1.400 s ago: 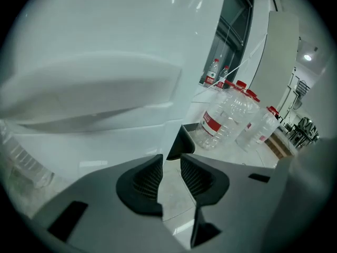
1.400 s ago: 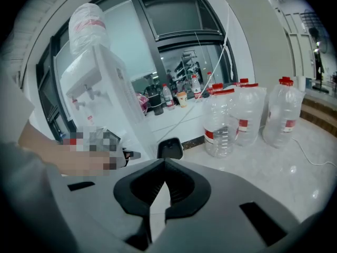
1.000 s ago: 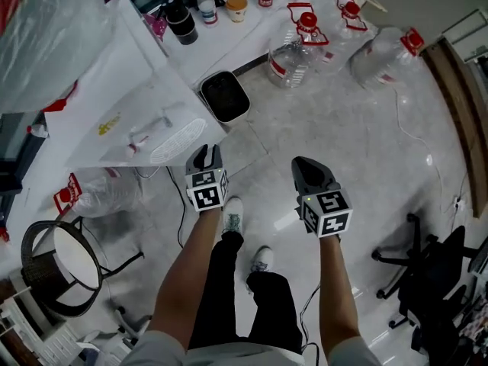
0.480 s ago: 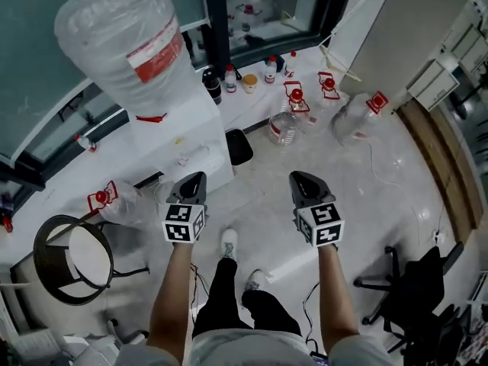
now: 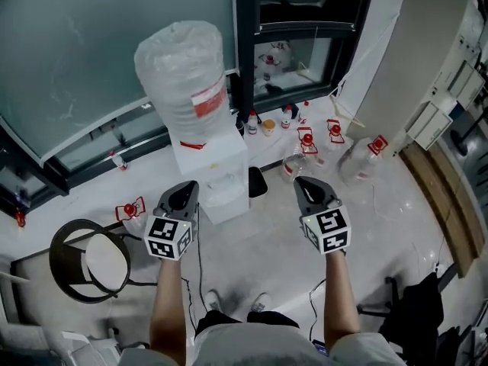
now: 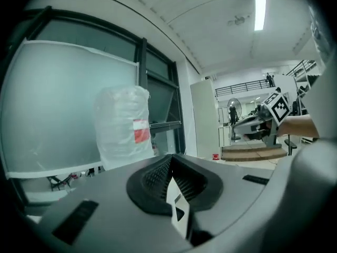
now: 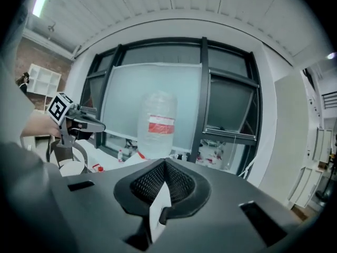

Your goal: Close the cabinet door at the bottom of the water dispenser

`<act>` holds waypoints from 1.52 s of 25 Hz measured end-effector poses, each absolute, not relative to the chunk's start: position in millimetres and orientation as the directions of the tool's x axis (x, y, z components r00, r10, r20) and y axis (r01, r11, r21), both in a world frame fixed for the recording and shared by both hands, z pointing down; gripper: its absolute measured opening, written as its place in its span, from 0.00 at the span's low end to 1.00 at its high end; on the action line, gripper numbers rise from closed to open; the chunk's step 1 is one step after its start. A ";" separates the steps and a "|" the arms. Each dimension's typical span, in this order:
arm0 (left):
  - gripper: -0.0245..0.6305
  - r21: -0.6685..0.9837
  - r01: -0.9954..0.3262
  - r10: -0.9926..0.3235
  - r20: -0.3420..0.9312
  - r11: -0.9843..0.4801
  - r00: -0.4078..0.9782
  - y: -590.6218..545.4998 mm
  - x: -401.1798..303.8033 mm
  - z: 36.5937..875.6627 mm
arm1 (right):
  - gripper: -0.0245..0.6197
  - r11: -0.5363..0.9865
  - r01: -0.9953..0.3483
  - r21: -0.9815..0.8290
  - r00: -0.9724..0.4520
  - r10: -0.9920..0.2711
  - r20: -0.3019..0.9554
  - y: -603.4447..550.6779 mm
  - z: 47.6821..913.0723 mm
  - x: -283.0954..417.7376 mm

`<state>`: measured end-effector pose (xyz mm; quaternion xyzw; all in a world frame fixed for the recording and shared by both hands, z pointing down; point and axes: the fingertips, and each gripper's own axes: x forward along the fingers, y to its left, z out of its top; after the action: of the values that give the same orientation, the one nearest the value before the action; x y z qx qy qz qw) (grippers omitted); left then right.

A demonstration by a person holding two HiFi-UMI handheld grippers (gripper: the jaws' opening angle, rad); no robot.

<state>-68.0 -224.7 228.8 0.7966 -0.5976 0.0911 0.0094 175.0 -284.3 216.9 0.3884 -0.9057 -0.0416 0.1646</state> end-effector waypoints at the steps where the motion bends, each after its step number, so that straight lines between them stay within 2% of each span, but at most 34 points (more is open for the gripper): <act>1: 0.07 -0.104 -0.951 -0.951 0.140 -0.291 0.276 -221.0 -72.5 216.6 | 0.08 0.701 -0.680 0.214 -0.655 -0.712 0.253 -283.0 205.9 167.3; 10: 0.07 -0.249 -0.918 -0.951 0.035 -0.307 0.308 -169.8 -135.0 122.4 | 0.08 0.714 -0.627 0.311 -0.712 -0.688 0.142 -230.5 119.4 86.9; 18: 0.07 -0.355 -0.891 -0.953 -0.002 -0.284 0.304 -153.9 -162.6 91.4 | 0.08 0.704 -0.613 0.359 -0.738 -0.672 0.057 -208.0 76.5 32.6; 27: 0.07 -0.394 -0.858 -0.929 -0.027 -0.329 0.369 -143.4 -156.6 80.4 | 0.08 0.699 -0.602 0.386 -0.741 -0.669 0.056 -200.1 74.1 13.5; 38: 0.07 -0.375 -0.866 -0.929 -0.028 -0.331 0.368 -142.8 -149.8 79.2 | 0.08 0.699 -0.598 0.392 -0.743 -0.667 0.057 -196.8 74.8 23.0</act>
<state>-149.8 -142.8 79.2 0.8102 -0.5539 0.0959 -0.1658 23.0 -196.8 74.8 0.3449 -0.9166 -0.1771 0.0975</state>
